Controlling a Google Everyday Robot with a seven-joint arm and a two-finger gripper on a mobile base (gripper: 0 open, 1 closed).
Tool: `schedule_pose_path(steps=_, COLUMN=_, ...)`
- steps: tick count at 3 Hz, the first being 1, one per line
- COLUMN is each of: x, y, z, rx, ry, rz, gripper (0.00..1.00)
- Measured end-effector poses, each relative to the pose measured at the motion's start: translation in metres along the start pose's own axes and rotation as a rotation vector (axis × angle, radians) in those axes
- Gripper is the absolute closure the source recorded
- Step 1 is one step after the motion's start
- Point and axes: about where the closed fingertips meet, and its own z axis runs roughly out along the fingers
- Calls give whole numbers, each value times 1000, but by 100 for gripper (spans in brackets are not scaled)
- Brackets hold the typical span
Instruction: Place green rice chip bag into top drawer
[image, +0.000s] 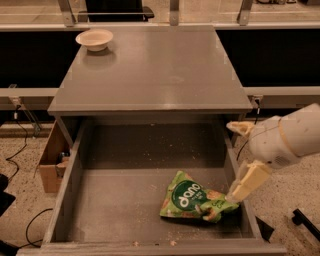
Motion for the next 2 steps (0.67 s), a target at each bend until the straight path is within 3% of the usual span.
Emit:
schedule_pose_path(steps=1, x=-19, y=-17, z=-66, rx=31, ry=58, rz=-110, gripper=0)
schedule_pose_path(steps=2, x=-29, y=-11, z=-110, rx=9, ry=209, rz=-205, gripper=0)
